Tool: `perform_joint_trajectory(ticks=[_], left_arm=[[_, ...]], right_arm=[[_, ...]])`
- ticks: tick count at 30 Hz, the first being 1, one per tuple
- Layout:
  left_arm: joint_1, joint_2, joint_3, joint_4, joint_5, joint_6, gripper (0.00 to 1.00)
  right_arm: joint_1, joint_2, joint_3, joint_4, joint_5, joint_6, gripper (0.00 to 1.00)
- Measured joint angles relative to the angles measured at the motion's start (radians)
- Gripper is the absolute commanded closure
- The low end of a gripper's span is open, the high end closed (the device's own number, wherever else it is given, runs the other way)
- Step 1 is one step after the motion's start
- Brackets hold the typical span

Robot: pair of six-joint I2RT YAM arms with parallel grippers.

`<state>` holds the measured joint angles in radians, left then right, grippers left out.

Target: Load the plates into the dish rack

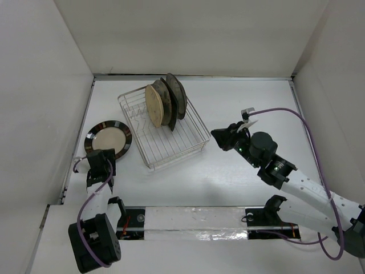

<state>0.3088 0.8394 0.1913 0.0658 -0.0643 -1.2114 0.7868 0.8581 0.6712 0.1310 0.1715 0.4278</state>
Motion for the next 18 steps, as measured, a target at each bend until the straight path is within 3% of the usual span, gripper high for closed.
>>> perform_joint_trajectory(ticks=[6, 10, 14, 16, 18], left_arm=[[0.0, 0.171, -0.036, 0.276, 0.013, -0.05, 0.38], [0.001, 0.263, -0.054, 0.431, 0.026, -0.064, 0.51], [0.001, 0.269, -0.095, 0.497, 0.014, -0.071, 0.73], [0.002, 0.25, -0.117, 0.499, 0.002, -0.068, 0.79], [0.016, 0.231, -0.132, 0.504, 0.007, -0.063, 0.97]], right_arm=[[-0.024, 0.006, 0.0, 0.0, 0.0, 0.0, 0.77], [-0.041, 0.009, -0.001, 0.0, 0.0, 0.0, 0.77], [-0.048, 0.02, -0.001, 0.0, -0.001, 0.0, 0.77], [-0.048, 0.021, -0.001, 0.0, -0.004, 0.002, 0.77], [-0.048, 0.021, -0.001, 0.0, -0.004, 0.003, 0.77]])
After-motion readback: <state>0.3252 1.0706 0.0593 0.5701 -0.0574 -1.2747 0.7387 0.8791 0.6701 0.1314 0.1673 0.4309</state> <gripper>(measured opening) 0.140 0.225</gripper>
